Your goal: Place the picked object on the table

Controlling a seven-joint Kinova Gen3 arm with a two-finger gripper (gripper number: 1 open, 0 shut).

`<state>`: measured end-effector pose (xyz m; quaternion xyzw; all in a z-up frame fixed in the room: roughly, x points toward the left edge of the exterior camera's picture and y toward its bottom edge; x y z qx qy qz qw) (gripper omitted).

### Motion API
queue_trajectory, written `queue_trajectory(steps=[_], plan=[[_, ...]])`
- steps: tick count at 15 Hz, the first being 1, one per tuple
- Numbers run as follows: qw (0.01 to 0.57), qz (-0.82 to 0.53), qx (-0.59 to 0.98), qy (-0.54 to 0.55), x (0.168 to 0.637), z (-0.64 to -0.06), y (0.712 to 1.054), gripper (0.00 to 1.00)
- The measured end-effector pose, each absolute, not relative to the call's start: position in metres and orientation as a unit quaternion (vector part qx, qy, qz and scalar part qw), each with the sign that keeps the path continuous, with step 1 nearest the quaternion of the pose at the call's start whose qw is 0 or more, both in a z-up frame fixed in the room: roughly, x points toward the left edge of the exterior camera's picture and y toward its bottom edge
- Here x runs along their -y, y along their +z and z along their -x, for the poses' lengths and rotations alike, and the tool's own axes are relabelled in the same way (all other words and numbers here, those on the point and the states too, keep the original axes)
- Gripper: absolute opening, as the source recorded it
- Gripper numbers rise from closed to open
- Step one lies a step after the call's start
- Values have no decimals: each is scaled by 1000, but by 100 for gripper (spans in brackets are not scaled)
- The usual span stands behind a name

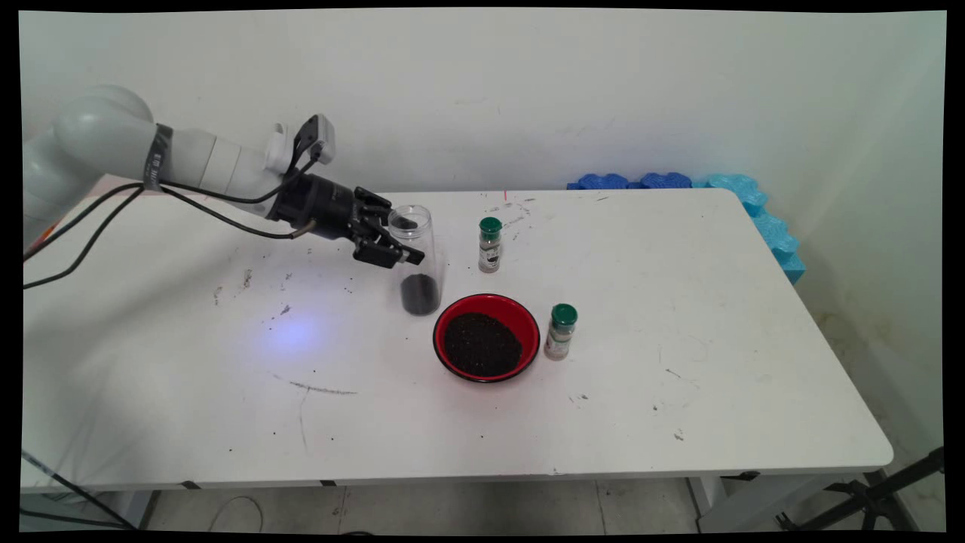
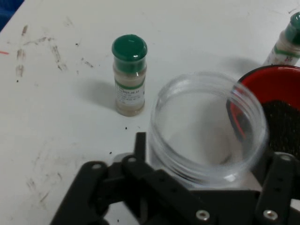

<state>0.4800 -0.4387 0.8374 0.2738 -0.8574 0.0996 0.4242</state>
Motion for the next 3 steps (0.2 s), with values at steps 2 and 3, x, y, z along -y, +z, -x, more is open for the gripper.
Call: queue_trajectory(steps=[2, 3], plan=[[424, -275, 857, 100, 439, -479, 835, 100], [423, -275, 858, 99, 439, -479, 834, 100]])
